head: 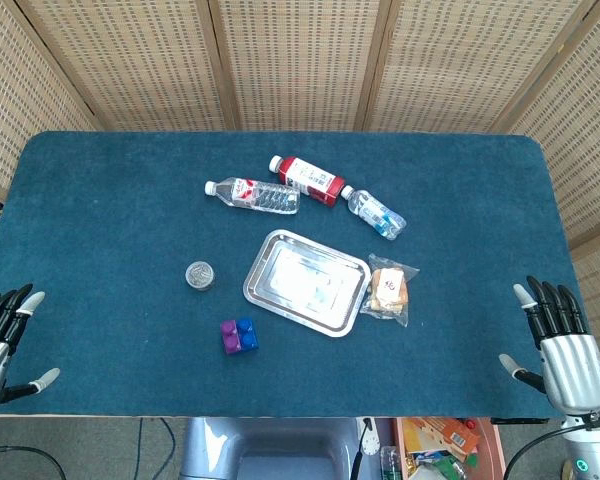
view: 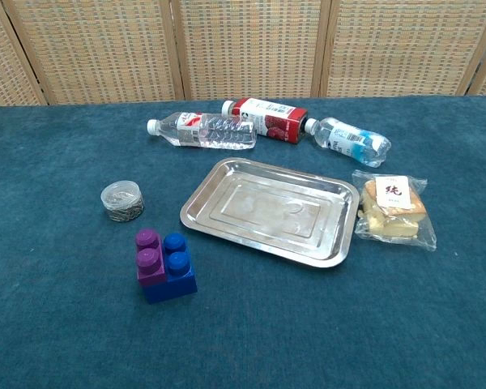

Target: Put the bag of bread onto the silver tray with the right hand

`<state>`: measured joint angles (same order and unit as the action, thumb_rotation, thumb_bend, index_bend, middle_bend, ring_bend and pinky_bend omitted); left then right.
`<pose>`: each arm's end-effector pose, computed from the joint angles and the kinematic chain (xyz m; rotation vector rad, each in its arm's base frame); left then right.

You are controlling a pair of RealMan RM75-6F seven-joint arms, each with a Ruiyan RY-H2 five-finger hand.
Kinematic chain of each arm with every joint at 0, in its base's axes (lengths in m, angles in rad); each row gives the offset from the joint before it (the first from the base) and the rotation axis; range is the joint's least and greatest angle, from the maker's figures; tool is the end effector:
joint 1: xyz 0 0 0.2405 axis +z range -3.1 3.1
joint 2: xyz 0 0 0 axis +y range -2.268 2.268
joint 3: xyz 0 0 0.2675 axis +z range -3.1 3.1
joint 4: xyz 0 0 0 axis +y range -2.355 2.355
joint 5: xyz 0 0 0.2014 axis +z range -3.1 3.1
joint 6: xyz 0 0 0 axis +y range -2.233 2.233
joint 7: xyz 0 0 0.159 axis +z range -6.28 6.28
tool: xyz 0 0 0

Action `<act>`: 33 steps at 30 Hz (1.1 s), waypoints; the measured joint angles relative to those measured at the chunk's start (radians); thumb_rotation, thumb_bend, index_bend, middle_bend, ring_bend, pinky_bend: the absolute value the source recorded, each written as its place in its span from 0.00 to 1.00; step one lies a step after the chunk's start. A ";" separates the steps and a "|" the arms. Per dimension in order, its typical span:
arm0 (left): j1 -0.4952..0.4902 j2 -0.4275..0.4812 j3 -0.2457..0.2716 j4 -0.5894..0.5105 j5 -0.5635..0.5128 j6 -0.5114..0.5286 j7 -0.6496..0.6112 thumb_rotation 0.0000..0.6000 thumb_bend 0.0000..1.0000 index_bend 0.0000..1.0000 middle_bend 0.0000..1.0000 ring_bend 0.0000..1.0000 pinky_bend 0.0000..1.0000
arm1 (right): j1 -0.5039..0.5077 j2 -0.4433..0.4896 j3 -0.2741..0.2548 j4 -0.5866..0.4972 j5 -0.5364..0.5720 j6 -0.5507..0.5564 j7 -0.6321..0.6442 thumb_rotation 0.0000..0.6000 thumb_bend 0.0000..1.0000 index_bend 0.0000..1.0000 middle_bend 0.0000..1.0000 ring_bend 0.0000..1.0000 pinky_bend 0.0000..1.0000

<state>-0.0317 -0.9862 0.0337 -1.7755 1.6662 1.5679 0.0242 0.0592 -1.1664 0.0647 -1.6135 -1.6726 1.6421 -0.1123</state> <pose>-0.2818 0.1606 0.1907 -1.4868 -0.8808 -0.9603 -0.2834 -0.1868 0.1720 1.4201 -0.6730 1.0379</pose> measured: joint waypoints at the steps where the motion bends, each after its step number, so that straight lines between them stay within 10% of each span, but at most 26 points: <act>1: 0.001 0.000 -0.001 0.002 0.000 0.002 -0.002 1.00 0.00 0.00 0.00 0.00 0.00 | 0.000 0.001 0.000 -0.003 0.004 -0.005 -0.004 1.00 0.00 0.00 0.00 0.00 0.00; 17: -0.026 -0.026 -0.027 -0.003 -0.048 -0.044 0.063 1.00 0.00 0.00 0.00 0.00 0.00 | 0.274 0.048 0.051 -0.068 0.079 -0.476 -0.007 1.00 0.00 0.00 0.00 0.00 0.00; 29: -0.046 -0.038 -0.056 0.001 -0.137 -0.093 0.086 1.00 0.00 0.00 0.00 0.00 0.00 | 0.542 -0.129 0.120 0.076 0.444 -0.829 -0.228 1.00 0.00 0.00 0.00 0.00 0.01; 33: -0.058 -0.036 -0.064 0.007 -0.162 -0.115 0.082 1.00 0.00 0.00 0.00 0.00 0.00 | 0.583 -0.194 0.118 0.127 0.545 -0.856 -0.300 1.00 0.00 0.00 0.00 0.00 0.16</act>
<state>-0.0894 -1.0222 -0.0302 -1.7684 1.5044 1.4533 0.1066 0.6419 -1.3605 0.1825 -1.4868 -1.1278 0.7864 -0.4119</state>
